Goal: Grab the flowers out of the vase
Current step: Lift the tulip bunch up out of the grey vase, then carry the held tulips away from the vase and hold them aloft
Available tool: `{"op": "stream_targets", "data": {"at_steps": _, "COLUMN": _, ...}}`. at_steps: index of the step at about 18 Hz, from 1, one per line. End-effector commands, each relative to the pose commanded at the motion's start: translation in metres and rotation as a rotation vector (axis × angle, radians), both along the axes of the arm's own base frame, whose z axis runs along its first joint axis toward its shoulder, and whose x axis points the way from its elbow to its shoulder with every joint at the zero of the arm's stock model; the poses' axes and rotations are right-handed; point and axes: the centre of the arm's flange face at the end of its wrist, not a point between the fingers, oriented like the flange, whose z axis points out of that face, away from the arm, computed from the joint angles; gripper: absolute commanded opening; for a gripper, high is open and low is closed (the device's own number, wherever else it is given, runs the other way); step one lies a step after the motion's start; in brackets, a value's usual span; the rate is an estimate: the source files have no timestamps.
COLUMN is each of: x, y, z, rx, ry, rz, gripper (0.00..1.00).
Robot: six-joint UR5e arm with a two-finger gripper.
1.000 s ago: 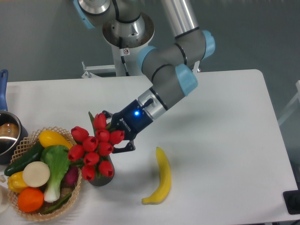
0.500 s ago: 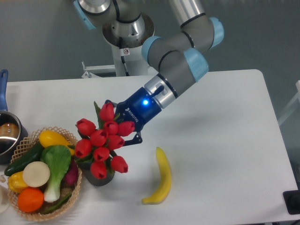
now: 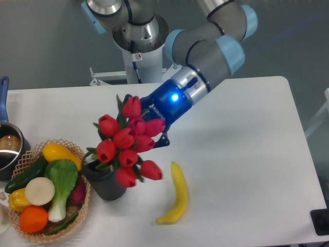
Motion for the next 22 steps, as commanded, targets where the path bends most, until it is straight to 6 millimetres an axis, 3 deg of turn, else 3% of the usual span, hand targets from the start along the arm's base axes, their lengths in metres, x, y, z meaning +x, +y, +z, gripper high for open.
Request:
{"op": "stream_targets", "data": {"at_steps": 3, "x": -0.022, "y": -0.013, "z": 0.024, "rx": 0.011, "ry": -0.015, "rz": 0.039, "gripper": 0.0}}
{"op": "stream_targets", "data": {"at_steps": 10, "x": -0.086, "y": -0.076, "z": 0.026, "rx": 0.012, "ry": 0.023, "rz": 0.185, "gripper": 0.0}}
{"op": "stream_targets", "data": {"at_steps": 15, "x": -0.126, "y": -0.121, "z": 0.025, "rx": 0.061, "ry": 0.232, "rz": 0.252, "gripper": 0.0}}
{"op": "stream_targets", "data": {"at_steps": 18, "x": -0.151, "y": -0.143, "z": 0.009, "rx": -0.028, "ry": 0.425, "rz": 0.316, "gripper": 0.0}}
{"op": "stream_targets", "data": {"at_steps": 22, "x": -0.168, "y": -0.159, "z": -0.014, "rx": -0.172, "ry": 0.63, "rz": 0.34, "gripper": 0.0}}
